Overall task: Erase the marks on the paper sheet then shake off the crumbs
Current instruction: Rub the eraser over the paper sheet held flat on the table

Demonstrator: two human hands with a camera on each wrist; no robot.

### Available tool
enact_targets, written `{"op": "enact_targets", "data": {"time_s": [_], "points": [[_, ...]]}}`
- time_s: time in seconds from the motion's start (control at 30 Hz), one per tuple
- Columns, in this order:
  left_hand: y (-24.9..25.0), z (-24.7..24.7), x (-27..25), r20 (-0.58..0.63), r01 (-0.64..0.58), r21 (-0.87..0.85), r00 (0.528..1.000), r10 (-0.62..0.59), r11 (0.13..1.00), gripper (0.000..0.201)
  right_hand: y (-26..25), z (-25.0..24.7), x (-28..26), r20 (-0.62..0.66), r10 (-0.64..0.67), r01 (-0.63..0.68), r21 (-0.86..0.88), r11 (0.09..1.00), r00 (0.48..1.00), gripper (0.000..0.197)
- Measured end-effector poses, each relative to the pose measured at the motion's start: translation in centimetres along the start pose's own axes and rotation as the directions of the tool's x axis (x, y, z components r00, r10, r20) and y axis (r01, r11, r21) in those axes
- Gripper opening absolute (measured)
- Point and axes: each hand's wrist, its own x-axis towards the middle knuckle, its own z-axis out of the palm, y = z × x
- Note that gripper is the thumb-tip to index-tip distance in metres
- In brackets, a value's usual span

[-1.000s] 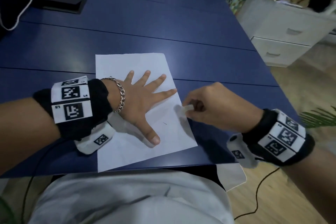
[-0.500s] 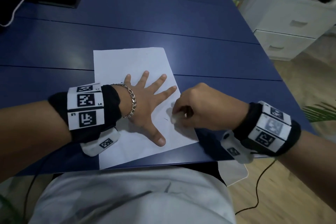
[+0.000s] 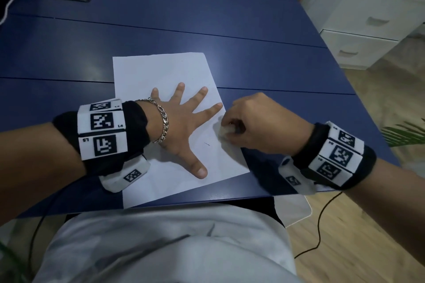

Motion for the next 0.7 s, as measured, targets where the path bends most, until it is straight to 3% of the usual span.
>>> {"op": "enact_targets", "data": {"time_s": [0.1, 0.23, 0.37, 0.47, 0.7], "points": [[0.2, -0.1, 0.0, 0.005, 0.005, 0.013, 1.000, -0.005, 1.000, 0.156, -1.0, 0.6, -0.9, 0.072, -0.063, 0.065, -0.020, 0.998, 0.995, 0.012], [0.3, -0.1, -0.1, 0.014, 0.010, 0.016, 1.000, -0.010, 1.000, 0.161, 0.6, -0.1, -0.4, -0.024, 0.039, -0.039, -0.009, 0.999, 0.999, 0.012], [0.2, -0.1, -0.1, 0.028, 0.012, 0.022, 1.000, -0.012, 1.000, 0.161, -0.9, 0.6, -1.3, 0.037, -0.066, 0.067, -0.019, 0.998, 0.997, 0.012], [0.2, -0.2, -0.1, 0.029, 0.006, 0.030, 1.000, -0.007, 1.000, 0.161, 0.0, 0.1, -0.9, 0.035, -0.020, 0.020, 0.003, 1.000, 0.999, 0.011], [-1.9, -2.1, 0.1, -0.013, -0.119, 0.159, 0.992, 0.122, 0.980, 0.160, 0.7, 0.2, -0.6, -0.041, 0.008, -0.004, 0.104, 0.995, 0.999, 0.009]]}}
